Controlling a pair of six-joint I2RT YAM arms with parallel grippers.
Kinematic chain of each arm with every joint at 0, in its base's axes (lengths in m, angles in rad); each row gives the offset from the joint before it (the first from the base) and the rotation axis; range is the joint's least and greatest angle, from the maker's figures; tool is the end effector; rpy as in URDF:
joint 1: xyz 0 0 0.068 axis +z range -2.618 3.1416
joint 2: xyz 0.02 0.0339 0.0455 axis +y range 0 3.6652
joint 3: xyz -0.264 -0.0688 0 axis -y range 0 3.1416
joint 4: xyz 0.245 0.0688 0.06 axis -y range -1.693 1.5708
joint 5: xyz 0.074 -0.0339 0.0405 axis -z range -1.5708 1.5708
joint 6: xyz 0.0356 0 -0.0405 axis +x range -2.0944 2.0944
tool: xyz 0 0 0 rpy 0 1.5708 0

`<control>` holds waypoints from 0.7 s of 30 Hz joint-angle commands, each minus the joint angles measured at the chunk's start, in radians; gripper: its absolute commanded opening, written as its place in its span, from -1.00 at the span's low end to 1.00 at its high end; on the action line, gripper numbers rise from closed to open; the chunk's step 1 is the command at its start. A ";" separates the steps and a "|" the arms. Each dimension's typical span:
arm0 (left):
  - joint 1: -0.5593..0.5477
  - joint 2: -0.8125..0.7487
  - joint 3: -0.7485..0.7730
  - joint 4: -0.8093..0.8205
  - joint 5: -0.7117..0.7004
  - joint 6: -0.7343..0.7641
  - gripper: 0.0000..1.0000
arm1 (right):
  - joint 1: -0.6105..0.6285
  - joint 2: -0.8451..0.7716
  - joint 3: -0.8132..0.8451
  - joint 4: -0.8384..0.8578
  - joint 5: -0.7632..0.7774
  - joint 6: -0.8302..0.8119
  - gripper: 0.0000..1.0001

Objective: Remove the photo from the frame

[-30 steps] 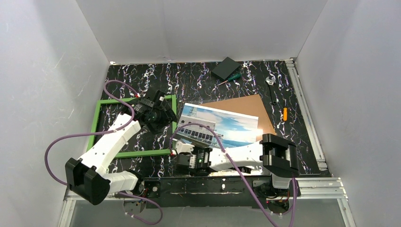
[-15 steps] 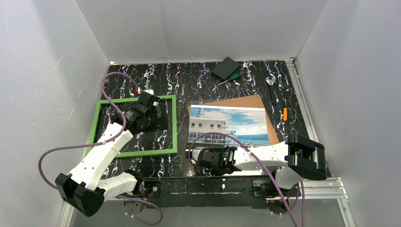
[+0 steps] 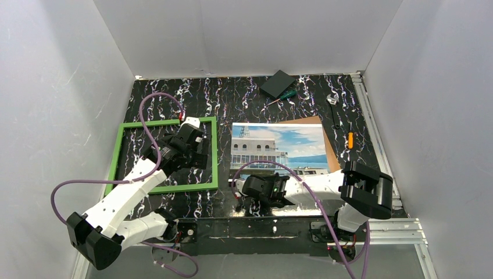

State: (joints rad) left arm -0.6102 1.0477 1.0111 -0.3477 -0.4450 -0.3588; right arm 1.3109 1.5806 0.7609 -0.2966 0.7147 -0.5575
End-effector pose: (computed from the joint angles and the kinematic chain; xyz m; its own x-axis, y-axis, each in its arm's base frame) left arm 0.2002 -0.1213 0.3534 -0.3545 -0.1389 -0.9247 0.0702 0.9822 -0.1744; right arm 0.0940 0.2626 0.1487 0.1511 -0.9866 -0.0610 -0.6788 -0.0587 -0.7320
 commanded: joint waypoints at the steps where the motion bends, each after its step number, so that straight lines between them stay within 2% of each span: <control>1: -0.012 -0.020 -0.005 -0.028 -0.082 0.034 0.96 | -0.004 -0.033 -0.021 0.042 0.018 -0.028 -0.78; 13: -0.014 -0.011 -0.011 -0.024 -0.069 0.020 0.96 | -0.001 -0.094 -0.025 -0.048 0.060 0.058 -0.48; 21: -0.012 -0.003 -0.014 -0.020 -0.075 0.021 0.96 | 0.000 -0.142 -0.039 -0.103 0.075 0.121 -0.03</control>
State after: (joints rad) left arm -0.6189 1.0428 1.0088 -0.3180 -0.4759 -0.3405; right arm 1.3094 1.4773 0.7227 -0.3466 0.7609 -0.4938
